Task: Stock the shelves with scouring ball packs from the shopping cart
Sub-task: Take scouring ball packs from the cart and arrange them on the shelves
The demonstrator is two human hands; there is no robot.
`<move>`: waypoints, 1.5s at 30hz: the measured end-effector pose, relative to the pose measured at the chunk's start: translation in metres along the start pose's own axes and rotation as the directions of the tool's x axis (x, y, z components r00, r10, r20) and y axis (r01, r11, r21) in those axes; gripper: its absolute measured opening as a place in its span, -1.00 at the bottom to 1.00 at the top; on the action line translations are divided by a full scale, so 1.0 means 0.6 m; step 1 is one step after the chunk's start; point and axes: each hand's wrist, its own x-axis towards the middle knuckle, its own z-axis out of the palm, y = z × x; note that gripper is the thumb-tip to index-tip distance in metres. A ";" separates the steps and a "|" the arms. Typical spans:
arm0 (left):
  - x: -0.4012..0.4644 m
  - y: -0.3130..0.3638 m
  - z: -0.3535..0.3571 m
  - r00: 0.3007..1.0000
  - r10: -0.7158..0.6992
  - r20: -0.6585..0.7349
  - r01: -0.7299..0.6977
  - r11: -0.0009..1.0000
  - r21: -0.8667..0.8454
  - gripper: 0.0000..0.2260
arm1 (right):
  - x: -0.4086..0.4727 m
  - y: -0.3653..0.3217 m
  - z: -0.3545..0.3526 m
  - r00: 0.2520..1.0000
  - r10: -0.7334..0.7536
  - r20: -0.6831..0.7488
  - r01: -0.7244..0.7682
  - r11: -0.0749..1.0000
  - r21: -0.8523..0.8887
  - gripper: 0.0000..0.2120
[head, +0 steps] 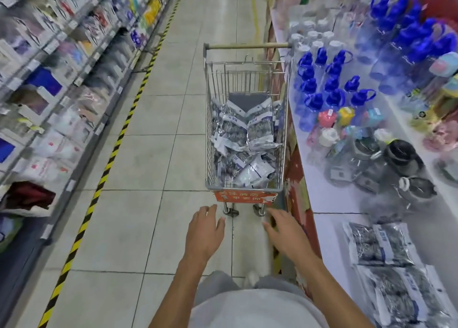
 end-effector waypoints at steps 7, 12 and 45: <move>0.167 -0.007 0.003 0.991 -0.061 0.117 0.070 0.995 -0.078 -0.60 | 0.214 -0.028 -0.064 0.999 0.021 -0.026 -0.021 1.000 0.010 -0.54; 0.321 -0.021 -0.009 0.983 -0.059 0.176 0.085 0.986 -0.143 -0.62 | 0.355 -0.049 -0.091 0.993 0.111 -0.034 -0.111 0.994 -0.014 -0.49; 1.096 0.022 0.097 0.879 -0.310 0.362 0.414 0.873 -0.257 -0.56 | 1.037 0.120 -0.076 0.771 0.624 0.128 -0.620 0.689 0.375 -0.39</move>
